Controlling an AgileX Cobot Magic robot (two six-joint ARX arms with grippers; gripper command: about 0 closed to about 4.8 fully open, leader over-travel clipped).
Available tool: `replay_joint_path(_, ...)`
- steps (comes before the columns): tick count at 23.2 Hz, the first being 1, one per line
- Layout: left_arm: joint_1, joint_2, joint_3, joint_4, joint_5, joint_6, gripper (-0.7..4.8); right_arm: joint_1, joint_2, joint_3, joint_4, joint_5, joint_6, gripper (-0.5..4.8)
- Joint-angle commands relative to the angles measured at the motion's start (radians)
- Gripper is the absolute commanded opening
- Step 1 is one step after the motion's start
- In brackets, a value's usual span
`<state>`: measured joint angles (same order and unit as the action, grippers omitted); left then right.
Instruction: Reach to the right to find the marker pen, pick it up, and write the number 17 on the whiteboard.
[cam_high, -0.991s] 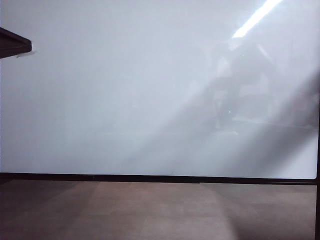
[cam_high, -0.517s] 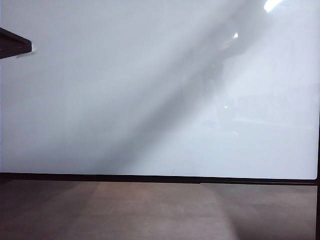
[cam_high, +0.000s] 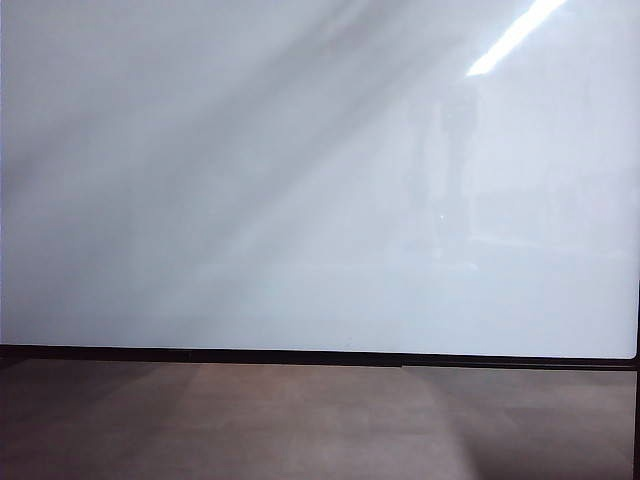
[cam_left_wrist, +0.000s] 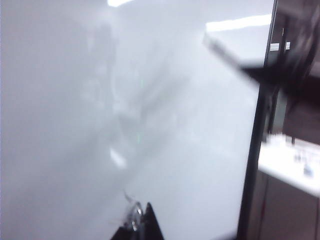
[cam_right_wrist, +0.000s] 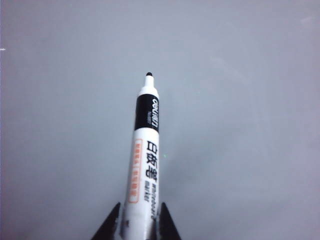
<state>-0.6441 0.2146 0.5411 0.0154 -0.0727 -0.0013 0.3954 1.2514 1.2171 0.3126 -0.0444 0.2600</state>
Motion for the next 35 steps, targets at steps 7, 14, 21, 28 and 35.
replay_joint_path(7,0.000,0.170,0.180,0.114,-0.090,-0.003,-0.05,0.024,0.140,0.172,0.027,0.016,-0.003,-0.06)
replay_joint_path(14,0.000,0.171,0.182,0.113,-0.088,-0.003,-0.05,0.024,0.191,0.210,0.037,0.019,-0.003,-0.06)
replay_joint_path(21,0.000,0.171,0.182,0.112,-0.088,-0.003,-0.05,0.024,0.221,0.216,0.051,0.021,-0.003,-0.06)
replay_joint_path(28,0.000,0.171,0.182,0.112,-0.088,-0.003,-0.05,0.022,0.232,0.219,0.064,0.027,-0.007,-0.06)
replay_joint_path(35,0.000,0.171,0.182,0.112,-0.088,-0.003,-0.05,0.019,0.242,0.219,0.066,0.028,-0.007,-0.06)
